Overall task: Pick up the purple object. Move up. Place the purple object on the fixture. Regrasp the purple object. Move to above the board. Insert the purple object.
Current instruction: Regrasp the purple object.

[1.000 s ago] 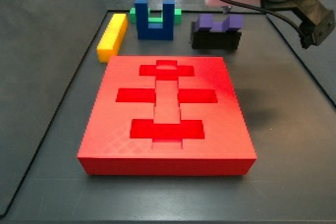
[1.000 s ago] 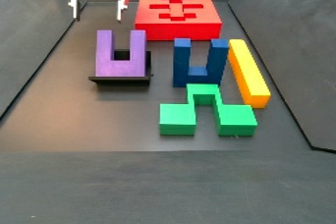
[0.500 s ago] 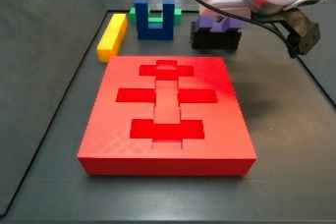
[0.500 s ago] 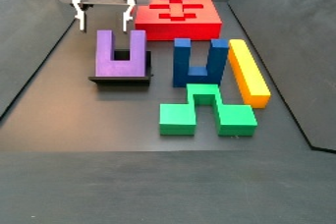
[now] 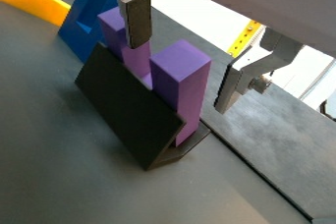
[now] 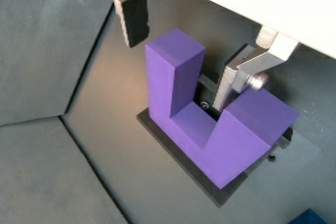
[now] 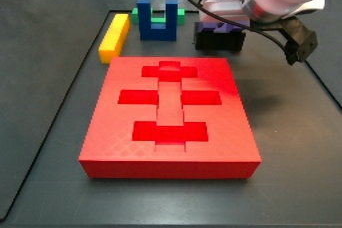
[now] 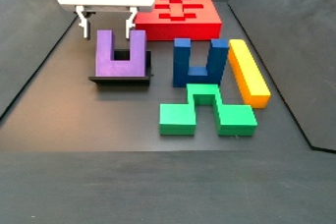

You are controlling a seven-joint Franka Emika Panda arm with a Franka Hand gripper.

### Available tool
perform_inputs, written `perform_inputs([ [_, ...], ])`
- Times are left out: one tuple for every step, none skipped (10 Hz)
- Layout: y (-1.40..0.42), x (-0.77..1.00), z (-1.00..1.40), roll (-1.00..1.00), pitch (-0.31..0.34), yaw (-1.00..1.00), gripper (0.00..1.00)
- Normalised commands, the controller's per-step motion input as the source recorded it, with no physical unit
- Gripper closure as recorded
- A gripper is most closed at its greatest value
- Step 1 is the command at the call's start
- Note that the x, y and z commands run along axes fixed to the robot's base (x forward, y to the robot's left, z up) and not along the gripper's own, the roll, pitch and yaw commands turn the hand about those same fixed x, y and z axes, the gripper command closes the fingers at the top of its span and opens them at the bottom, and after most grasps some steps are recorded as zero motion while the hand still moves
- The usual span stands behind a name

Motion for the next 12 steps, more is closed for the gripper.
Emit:
perform_inputs([
  [0.04,0.02,-0.21,0.15,0.0,0.05,0.0],
  [0.01,0.0,-0.13,0.13,0.0,0.05,0.0],
  [0.01,0.0,-0.12,0.09,0.0,0.04,0.0],
  [0.0,0.0,0.0,0.04,0.0,0.04,0.0],
  [0.0,0.0,0.0,0.0,0.0,0.0,0.0],
  [0.0,0.0,0.0,0.0,0.0,0.0,1.0],
  [0.0,0.0,0.0,0.0,0.0,0.0,1.0],
  [0.0,0.0,0.0,0.0,0.0,0.0,1.0],
  [0.0,0.0,0.0,0.0,0.0,0.0,1.0],
  [0.0,0.0,0.0,0.0,0.0,0.0,1.0],
  [0.0,0.0,0.0,0.0,0.0,0.0,1.0],
  [0.0,0.0,0.0,0.0,0.0,0.0,1.0],
])
